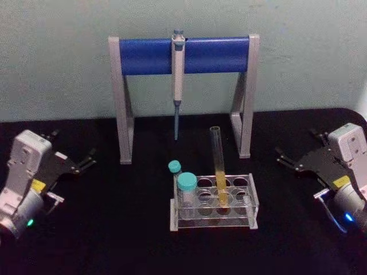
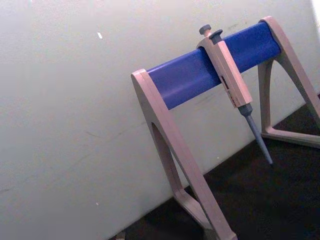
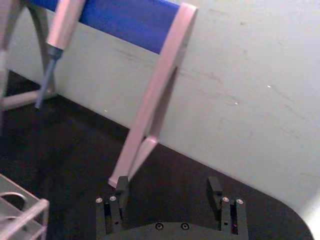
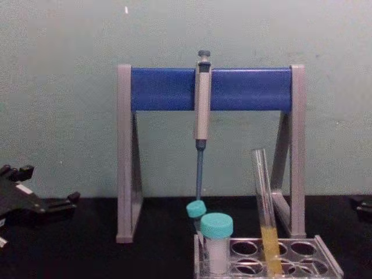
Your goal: Pick up the test tube from the test tube rack, shake it, then place it back into the test tube rack.
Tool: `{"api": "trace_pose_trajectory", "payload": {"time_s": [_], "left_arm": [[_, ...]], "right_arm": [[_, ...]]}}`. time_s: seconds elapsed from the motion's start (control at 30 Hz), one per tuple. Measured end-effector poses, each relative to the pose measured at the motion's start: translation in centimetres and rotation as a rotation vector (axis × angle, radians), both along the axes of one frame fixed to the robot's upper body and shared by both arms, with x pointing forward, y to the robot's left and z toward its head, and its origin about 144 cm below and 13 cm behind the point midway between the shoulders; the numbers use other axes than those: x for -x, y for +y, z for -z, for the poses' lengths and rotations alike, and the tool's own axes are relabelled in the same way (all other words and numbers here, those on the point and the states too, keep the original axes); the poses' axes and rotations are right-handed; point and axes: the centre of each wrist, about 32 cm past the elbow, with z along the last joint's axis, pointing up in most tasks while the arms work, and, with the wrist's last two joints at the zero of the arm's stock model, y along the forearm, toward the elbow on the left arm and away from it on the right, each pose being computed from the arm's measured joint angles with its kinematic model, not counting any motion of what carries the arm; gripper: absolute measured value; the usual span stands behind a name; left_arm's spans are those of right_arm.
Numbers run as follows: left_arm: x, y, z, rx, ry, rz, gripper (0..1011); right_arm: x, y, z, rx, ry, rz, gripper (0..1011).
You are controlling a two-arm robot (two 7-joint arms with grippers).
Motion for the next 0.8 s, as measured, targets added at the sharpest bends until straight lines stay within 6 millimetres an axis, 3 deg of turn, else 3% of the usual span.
{"api": "trace_pose_trajectory", "payload": {"time_s": [0.8], "left_arm": [[0.0,0.0,0.0,0.000,0.000,0.000,1010]], "right_arm": [[-0.1,2.5,-3.5,-0.236,0.195,-0.318,1000]]}}
